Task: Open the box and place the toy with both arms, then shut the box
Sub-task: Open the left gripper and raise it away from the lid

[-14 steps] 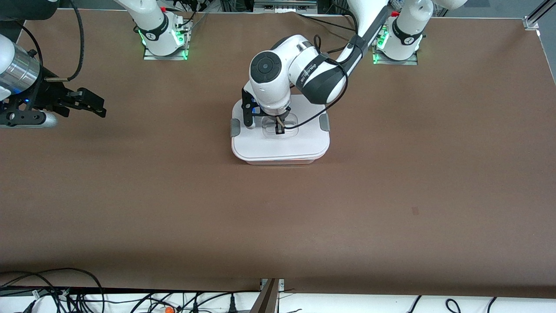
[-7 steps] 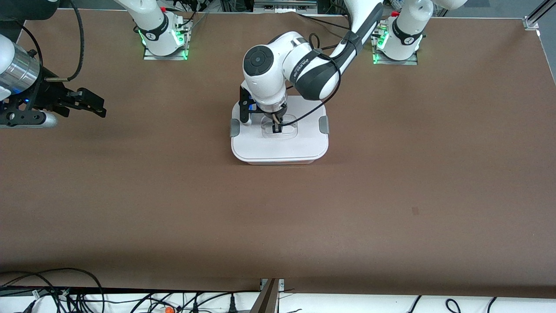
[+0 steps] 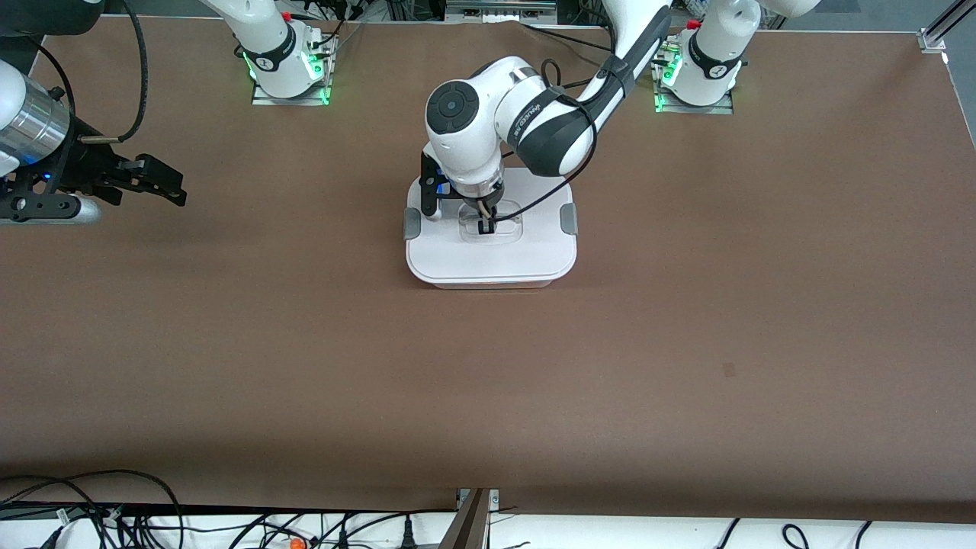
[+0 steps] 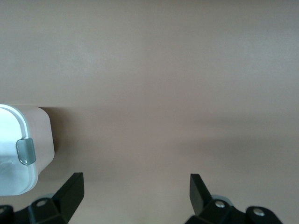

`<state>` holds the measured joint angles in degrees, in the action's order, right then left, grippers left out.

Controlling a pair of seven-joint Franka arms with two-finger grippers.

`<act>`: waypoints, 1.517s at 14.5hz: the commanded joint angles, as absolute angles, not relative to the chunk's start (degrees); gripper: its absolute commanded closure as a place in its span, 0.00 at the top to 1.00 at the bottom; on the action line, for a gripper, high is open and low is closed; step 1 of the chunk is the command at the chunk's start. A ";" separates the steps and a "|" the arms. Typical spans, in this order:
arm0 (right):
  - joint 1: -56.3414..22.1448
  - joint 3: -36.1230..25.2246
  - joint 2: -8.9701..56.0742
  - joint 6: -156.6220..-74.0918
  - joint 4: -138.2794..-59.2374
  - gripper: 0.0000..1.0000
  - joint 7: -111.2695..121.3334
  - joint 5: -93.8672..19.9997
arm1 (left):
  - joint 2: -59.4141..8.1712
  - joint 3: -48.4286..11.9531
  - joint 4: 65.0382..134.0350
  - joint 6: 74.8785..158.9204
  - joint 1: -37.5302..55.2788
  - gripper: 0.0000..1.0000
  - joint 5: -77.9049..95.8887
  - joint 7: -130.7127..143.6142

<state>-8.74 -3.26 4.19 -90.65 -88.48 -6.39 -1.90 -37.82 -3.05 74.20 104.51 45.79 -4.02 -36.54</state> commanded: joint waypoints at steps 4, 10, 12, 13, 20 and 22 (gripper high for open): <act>-8.09 -2.64 4.48 -90.00 -87.45 1.00 -7.12 -2.46 | -34.73 -2.64 73.30 104.33 43.08 1.00 -4.13 -36.56; -7.91 -2.64 4.57 -90.26 -87.45 1.00 -7.03 -2.46 | -31.73 -2.72 73.21 103.54 32.54 1.00 -0.62 -36.82; -7.82 -2.64 4.48 -90.35 -87.36 1.00 -7.03 -2.46 | -31.11 -2.20 71.29 102.93 29.46 1.00 -0.79 -36.91; -7.82 -2.64 4.48 -90.44 -87.36 1.00 -7.03 -2.46 | -31.11 -2.20 70.93 101.79 27.44 1.00 -0.62 -37.00; -7.82 -2.64 4.57 -90.44 -87.36 1.00 -7.03 -2.46 | -31.03 -2.02 66.80 100.72 13.12 1.00 -0.44 -36.56; -7.82 -2.64 4.57 -90.44 -87.36 1.00 -7.03 -2.46 | -30.94 -1.85 66.09 100.99 10.64 1.00 -0.61 -36.04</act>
